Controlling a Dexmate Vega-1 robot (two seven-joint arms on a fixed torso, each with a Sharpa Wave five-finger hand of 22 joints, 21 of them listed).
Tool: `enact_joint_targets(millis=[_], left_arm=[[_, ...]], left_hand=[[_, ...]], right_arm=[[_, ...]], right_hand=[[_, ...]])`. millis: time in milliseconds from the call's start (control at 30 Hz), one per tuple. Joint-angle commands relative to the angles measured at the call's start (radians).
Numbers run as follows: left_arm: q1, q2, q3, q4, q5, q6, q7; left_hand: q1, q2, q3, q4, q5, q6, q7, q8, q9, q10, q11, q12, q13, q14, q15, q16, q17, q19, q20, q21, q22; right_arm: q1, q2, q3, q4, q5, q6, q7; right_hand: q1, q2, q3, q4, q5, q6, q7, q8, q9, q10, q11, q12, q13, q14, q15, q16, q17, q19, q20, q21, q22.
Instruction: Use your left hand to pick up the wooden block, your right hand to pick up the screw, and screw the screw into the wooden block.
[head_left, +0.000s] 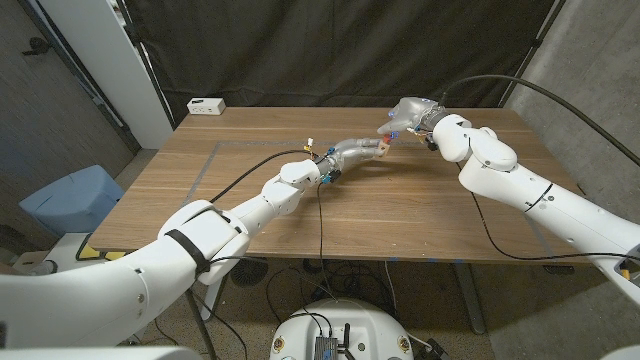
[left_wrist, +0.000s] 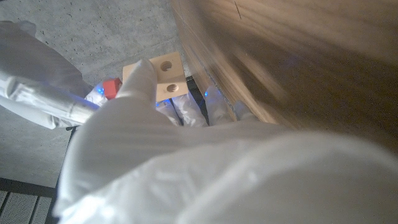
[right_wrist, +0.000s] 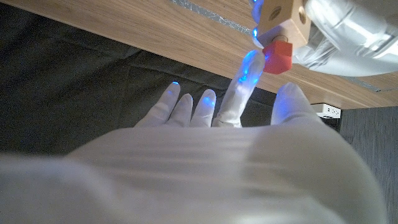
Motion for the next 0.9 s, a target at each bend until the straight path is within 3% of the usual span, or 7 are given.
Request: enact_joint_targets(millis=[33, 500, 833, 900], left_arm=[[-0.023, -0.021, -0.003, 0.058, -0.001, -0.025, -0.014], [-0.032, -0.028, -0.004, 0.072, 0.002, -0.032, -0.021], [-0.037, -0.033, -0.007, 0.083, 0.002, -0.039, -0.022], [-0.037, -0.033, -0.007, 0.082, 0.002, -0.040, -0.021]], left_hand=[[0.000, 0.012, 0.012, 0.001, 0.005, 0.007, 0.003, 0.007, 0.006, -0.004, 0.000, 0.005, 0.001, 0.005, -0.070, 0.003, 0.003, 0.003, 0.002, 0.005, 0.003], [-0.001, 0.011, 0.012, 0.002, 0.005, 0.008, 0.001, 0.007, 0.006, -0.003, 0.000, 0.005, 0.001, 0.005, -0.070, 0.003, 0.003, 0.004, 0.001, 0.005, 0.003], [-0.002, 0.010, 0.011, 0.003, 0.005, 0.008, 0.003, 0.007, 0.006, -0.004, 0.000, 0.005, 0.000, 0.006, -0.069, 0.003, 0.003, 0.005, 0.001, 0.005, 0.003], [-0.003, 0.010, 0.011, 0.003, 0.005, 0.009, 0.002, 0.007, 0.006, -0.004, 0.000, 0.005, 0.000, 0.005, -0.069, 0.003, 0.003, 0.004, 0.001, 0.005, 0.003]], right_arm=[[-0.002, 0.000, 0.006, -0.018, 0.013, -0.033, -0.001], [0.006, -0.016, 0.013, -0.052, 0.040, -0.078, 0.018], [-0.019, -0.034, 0.047, -0.076, 0.088, -0.083, -0.012], [-0.031, -0.036, 0.058, -0.079, 0.102, -0.079, -0.030]], right_hand=[[-0.030, 0.000, -0.015, 0.005, -0.001, -0.033, 0.010, -0.023, 0.003, -0.005, 0.021, -0.013, 0.004, -0.002, -0.006, -0.007, 0.002, -0.006, 0.016, -0.005, 0.002], [-0.116, 0.003, -0.050, 0.027, 0.002, -0.139, 0.023, -0.085, 0.014, -0.044, 0.058, -0.036, 0.007, -0.031, 0.018, -0.028, 0.005, -0.047, 0.045, -0.015, 0.002], [-0.130, 0.010, -0.058, 0.018, 0.006, -0.244, 0.048, -0.120, 0.037, -0.090, 0.098, -0.046, 0.011, -0.048, 0.031, -0.039, 0.004, -0.067, 0.019, -0.016, 0.000], [-0.133, 0.012, -0.060, 0.014, 0.006, -0.291, 0.055, -0.139, 0.038, -0.104, 0.112, -0.046, 0.012, -0.055, 0.033, -0.043, 0.004, -0.071, 0.018, -0.016, -0.001]])
